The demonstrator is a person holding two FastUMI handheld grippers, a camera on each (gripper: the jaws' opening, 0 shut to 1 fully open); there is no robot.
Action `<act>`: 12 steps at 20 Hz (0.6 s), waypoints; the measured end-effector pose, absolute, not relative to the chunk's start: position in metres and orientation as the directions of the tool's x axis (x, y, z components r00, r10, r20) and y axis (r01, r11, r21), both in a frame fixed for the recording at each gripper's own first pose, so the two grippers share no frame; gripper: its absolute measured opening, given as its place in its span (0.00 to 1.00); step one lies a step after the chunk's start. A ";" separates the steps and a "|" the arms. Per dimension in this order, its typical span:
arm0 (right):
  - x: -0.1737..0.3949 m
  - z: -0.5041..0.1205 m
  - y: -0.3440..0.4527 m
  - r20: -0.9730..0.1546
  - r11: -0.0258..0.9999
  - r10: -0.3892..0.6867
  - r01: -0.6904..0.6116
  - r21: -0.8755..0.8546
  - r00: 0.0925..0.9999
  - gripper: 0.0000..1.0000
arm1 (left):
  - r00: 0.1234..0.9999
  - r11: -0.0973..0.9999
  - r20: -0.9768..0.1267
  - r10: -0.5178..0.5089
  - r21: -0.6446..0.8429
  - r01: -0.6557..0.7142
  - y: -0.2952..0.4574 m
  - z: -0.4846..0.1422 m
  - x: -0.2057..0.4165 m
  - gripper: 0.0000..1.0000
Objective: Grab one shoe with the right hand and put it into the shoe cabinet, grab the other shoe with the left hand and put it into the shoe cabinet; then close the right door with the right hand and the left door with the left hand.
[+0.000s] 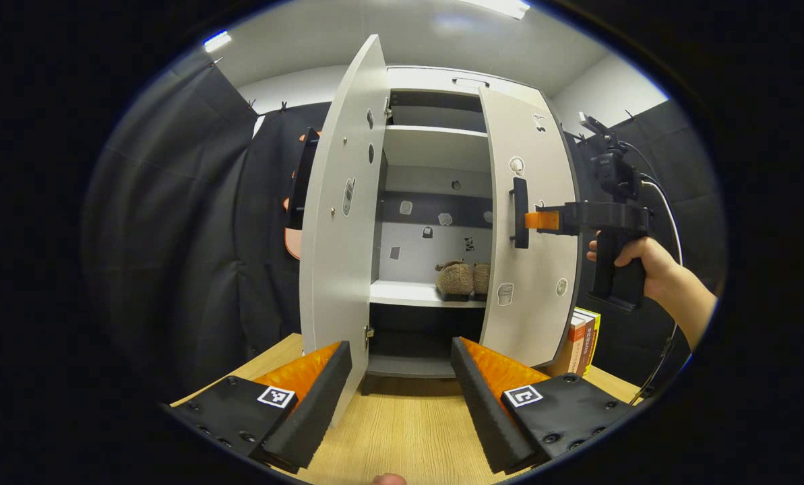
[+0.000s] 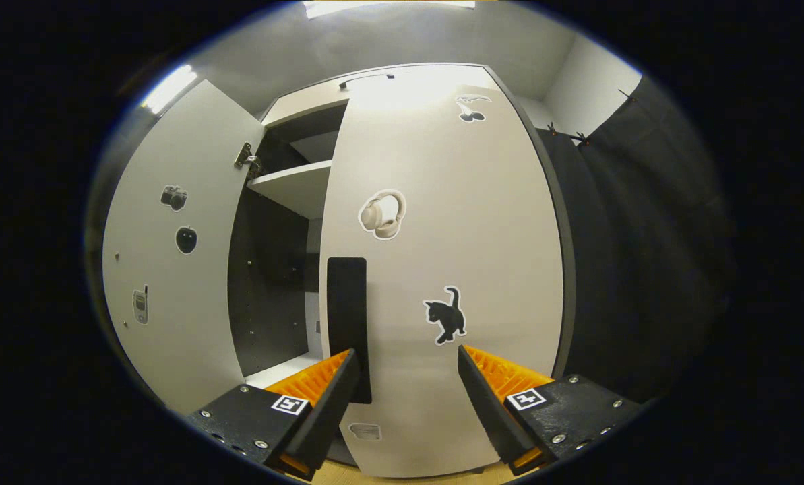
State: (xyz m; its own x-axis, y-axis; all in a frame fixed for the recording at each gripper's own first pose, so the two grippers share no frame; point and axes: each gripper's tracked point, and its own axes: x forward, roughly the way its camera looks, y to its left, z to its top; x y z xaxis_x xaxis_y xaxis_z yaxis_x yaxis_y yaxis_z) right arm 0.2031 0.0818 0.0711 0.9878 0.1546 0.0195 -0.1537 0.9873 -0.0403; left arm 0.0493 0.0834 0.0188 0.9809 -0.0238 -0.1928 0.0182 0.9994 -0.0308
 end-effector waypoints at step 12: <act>0.183 0.082 0.064 0.034 0.992 0.129 -0.128 -0.018 0.991 0.92 | 0.981 0.997 -0.195 0.024 -0.064 -0.037 0.104 0.026 0.044 0.94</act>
State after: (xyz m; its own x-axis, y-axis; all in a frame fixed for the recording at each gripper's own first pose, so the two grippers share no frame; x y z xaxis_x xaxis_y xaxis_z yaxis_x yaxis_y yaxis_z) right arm 0.1827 0.0636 0.0818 0.9911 0.1289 0.0337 -0.1283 0.9916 -0.0179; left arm 0.0443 0.1036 0.0263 0.9806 0.0237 -0.1946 -0.0368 0.9973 -0.0642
